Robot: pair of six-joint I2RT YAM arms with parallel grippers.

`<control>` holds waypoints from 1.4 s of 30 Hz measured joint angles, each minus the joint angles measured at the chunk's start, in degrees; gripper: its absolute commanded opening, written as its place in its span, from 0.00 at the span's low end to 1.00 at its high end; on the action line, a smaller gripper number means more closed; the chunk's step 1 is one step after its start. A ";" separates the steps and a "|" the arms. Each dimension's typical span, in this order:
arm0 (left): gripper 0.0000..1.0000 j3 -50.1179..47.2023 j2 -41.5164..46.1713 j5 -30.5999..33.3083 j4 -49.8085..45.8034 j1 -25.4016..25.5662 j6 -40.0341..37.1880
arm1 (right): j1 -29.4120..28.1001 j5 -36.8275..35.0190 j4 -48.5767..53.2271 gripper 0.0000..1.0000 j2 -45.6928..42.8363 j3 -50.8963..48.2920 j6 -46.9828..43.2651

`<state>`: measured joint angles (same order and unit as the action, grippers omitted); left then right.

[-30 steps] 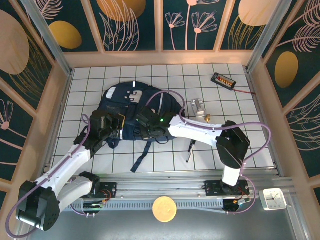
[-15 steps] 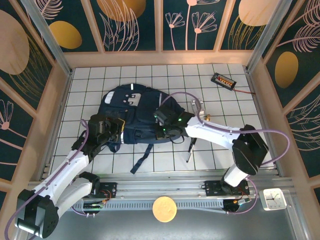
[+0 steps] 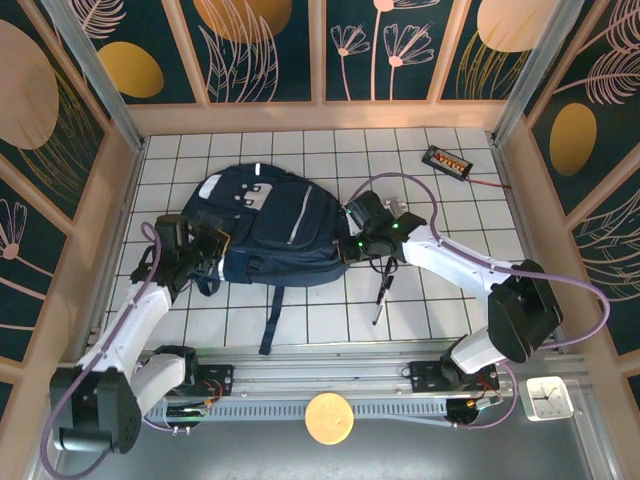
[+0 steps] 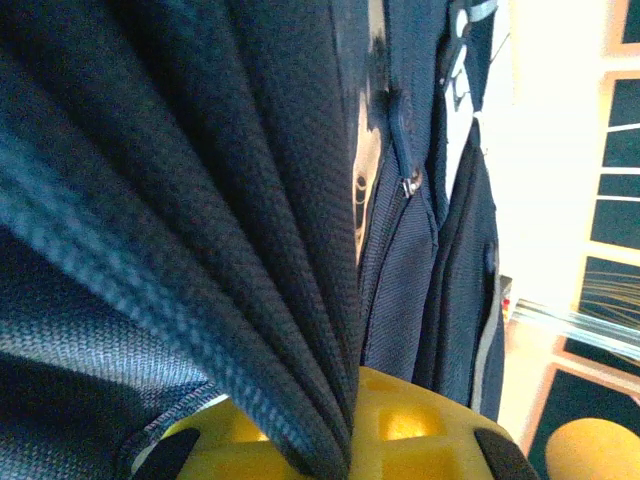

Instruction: Pack the student bag

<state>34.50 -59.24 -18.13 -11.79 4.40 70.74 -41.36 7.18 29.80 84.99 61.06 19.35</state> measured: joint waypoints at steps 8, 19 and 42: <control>0.51 9.92 -14.12 -0.70 1.20 -1.77 -9.66 | -9.25 3.10 -3.06 0.00 4.00 1.38 1.73; 0.99 -0.28 6.36 -3.54 1.01 3.87 -6.86 | -11.26 7.08 -4.50 0.00 7.45 4.09 2.38; 0.00 -14.03 2.05 4.07 17.97 19.93 20.15 | -16.72 8.74 -6.32 0.00 13.11 9.09 3.39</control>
<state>20.47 -57.19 -14.06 6.17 24.34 90.89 -58.08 15.92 23.49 98.10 70.15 22.74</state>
